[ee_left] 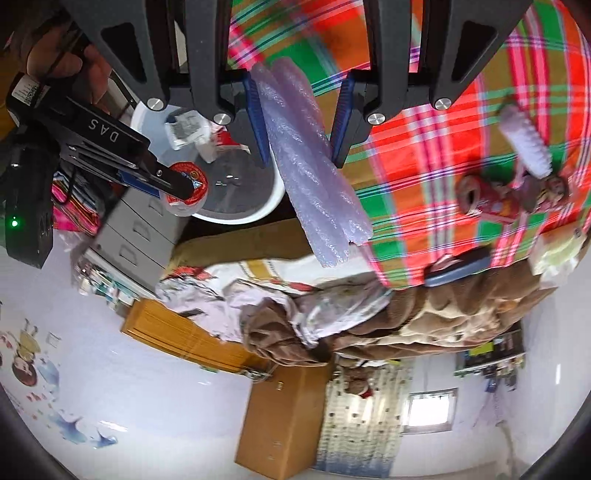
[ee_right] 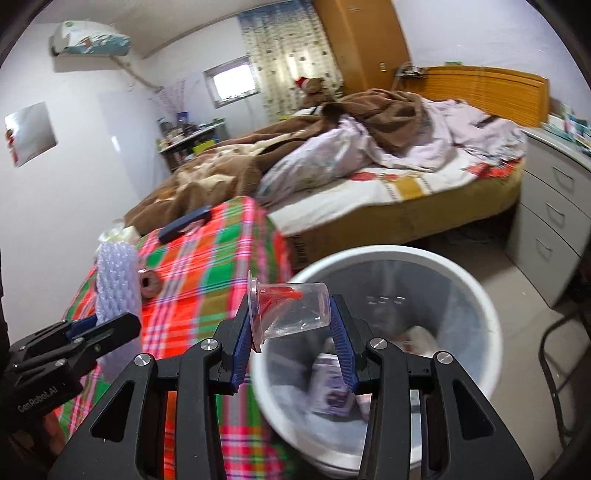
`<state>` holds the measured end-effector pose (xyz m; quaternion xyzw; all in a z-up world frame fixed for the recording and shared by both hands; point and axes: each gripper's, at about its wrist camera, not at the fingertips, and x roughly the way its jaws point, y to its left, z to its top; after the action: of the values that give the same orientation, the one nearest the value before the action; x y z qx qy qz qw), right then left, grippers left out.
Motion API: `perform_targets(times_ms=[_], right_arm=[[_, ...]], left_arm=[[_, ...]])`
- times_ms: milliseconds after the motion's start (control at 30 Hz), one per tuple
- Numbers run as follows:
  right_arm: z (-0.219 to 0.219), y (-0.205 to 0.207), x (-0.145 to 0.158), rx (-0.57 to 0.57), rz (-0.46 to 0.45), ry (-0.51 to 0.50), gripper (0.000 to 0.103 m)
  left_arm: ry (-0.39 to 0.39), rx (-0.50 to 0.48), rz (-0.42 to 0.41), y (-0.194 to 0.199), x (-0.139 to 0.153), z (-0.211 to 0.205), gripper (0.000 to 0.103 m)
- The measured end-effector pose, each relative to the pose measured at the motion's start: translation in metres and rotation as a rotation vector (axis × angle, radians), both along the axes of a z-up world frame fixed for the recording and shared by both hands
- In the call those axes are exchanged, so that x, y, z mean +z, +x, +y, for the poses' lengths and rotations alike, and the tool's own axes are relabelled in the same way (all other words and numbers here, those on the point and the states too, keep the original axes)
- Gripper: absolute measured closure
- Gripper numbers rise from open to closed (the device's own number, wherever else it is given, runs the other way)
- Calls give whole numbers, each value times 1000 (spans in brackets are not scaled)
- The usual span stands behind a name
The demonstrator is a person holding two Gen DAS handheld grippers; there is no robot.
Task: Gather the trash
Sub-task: 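Carry the plastic cup and foam nets over the white bin and release them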
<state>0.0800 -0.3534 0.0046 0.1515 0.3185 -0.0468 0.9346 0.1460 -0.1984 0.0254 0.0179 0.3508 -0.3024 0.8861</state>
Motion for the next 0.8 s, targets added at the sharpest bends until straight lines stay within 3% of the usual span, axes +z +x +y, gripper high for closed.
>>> perform_targets(times_ms=[500, 800], right_arm=[[-47, -11, -30, -134, 121, -51, 62], [-63, -14, -40, -150, 182, -69, 61]], left_arm=[[56, -162, 79, 7, -34, -84, 69], [75, -203, 95, 9, -44, -109, 68]])
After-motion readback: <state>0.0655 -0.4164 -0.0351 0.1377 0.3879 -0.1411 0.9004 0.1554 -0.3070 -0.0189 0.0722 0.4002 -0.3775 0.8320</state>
